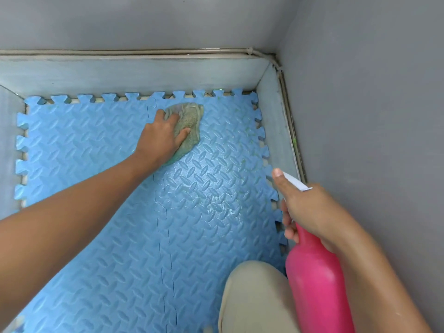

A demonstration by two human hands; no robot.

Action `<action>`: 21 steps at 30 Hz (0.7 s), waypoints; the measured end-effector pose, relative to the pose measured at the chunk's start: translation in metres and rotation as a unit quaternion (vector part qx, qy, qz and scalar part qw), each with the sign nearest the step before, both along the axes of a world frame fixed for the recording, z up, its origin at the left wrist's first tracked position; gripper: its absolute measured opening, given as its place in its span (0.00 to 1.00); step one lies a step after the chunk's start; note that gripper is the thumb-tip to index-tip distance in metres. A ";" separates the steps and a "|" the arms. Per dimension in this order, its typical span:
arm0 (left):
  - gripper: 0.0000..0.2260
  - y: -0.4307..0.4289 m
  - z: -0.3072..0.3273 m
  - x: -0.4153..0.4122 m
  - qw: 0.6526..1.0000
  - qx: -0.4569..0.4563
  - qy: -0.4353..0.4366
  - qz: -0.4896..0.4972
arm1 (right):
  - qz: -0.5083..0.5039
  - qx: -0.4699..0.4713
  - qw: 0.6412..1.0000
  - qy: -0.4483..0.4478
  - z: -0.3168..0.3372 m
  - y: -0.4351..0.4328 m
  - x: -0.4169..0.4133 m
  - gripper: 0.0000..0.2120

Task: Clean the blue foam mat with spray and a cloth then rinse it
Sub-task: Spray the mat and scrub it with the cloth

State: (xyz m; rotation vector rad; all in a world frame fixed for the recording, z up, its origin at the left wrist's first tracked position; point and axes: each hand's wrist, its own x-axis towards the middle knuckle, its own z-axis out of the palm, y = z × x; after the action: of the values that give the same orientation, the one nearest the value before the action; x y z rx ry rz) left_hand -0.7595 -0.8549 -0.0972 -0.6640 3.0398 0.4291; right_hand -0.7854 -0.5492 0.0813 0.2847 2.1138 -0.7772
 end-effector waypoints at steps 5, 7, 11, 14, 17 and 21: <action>0.26 -0.003 0.001 0.002 1.000 0.006 0.001 -0.013 | 0.001 0.007 1.000 -0.010 -0.003 0.002 -0.002 0.42; 0.26 -0.001 0.001 0.003 0.999 0.020 -0.003 -0.039 | 0.004 0.000 1.000 -0.007 -0.003 0.004 -0.002 0.40; 0.30 0.036 0.000 0.018 0.974 0.039 -0.008 -0.222 | 0.000 -0.005 1.000 -0.004 -0.003 0.005 -0.001 0.41; 0.32 0.098 -0.008 0.038 0.903 0.007 0.013 -0.430 | -0.017 -0.012 1.000 -0.001 0.000 0.006 -0.002 0.41; 0.26 0.161 -0.014 0.054 0.838 -0.013 0.040 -0.544 | -0.020 -0.019 1.000 -0.002 0.000 0.007 -0.004 0.36; 0.27 0.176 -0.020 0.031 0.877 -0.069 0.016 -0.475 | -0.032 -0.030 0.999 -0.010 0.000 0.008 -0.007 0.35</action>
State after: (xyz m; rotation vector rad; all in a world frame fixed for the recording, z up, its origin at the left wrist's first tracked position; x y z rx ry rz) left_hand -0.7287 -0.6791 -0.1175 0.8490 2.9473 0.1739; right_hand -0.7922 -0.5408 0.0812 0.3289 2.0669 -0.8704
